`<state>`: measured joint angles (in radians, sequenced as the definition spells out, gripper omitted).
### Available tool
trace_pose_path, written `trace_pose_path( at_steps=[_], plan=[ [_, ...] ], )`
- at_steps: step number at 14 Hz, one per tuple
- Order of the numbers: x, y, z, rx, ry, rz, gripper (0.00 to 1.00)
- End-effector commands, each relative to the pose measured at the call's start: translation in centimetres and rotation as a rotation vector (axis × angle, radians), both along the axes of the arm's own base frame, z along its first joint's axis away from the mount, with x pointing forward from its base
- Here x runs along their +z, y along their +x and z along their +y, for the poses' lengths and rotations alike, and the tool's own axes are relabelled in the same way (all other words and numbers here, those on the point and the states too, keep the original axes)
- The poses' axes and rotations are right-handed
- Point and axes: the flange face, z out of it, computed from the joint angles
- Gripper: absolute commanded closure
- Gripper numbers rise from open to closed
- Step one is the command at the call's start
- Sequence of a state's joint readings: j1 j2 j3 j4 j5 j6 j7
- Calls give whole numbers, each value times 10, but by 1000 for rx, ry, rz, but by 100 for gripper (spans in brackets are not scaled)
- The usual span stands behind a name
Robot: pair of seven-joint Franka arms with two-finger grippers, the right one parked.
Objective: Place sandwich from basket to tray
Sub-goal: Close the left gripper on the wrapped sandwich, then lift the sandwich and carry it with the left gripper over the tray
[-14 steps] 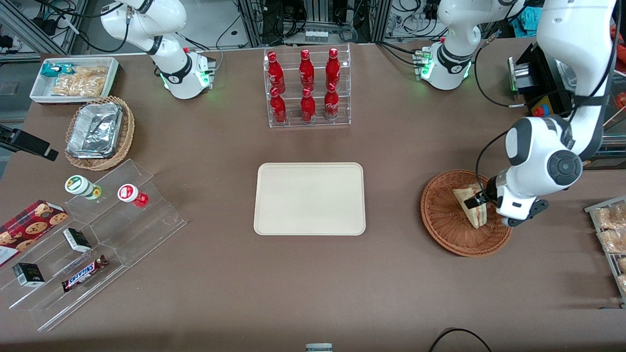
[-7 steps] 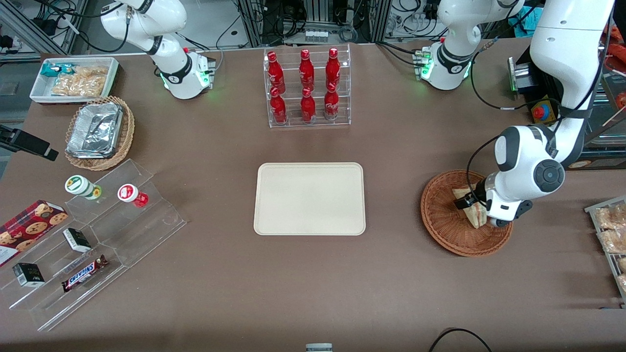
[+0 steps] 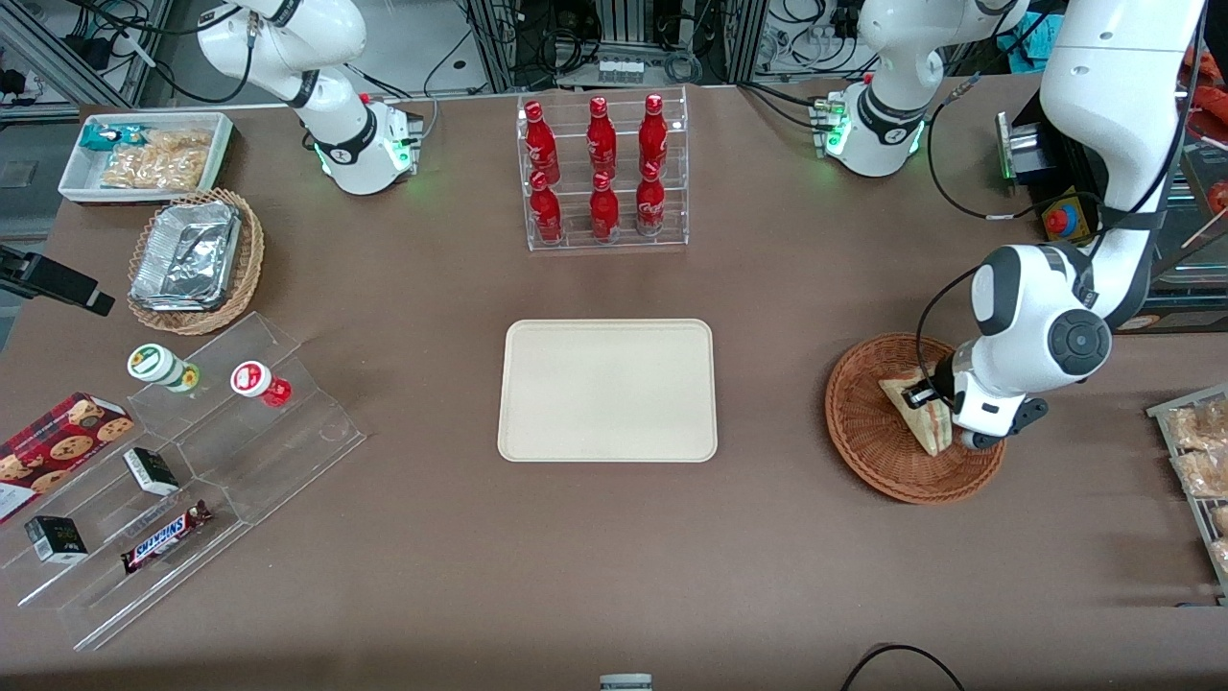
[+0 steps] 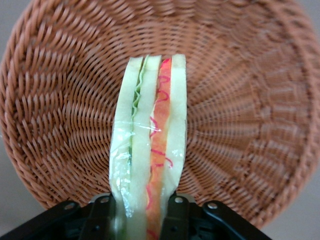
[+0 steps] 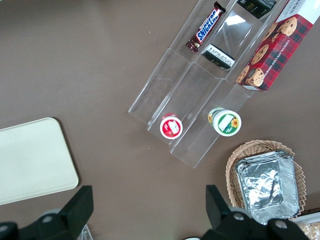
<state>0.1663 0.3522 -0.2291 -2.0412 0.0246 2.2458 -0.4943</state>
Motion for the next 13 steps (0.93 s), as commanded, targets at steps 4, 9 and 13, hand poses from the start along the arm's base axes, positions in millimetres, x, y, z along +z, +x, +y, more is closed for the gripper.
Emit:
trace_pose_path(
  at_steps=[4, 9, 13],
  plan=[
    [92, 19, -134, -323, -4, 59, 91],
    [77, -20, -329, -376, 22, 110, 91],
    [36, -52, -444, -338, 22, 109, 90]
  ],
)
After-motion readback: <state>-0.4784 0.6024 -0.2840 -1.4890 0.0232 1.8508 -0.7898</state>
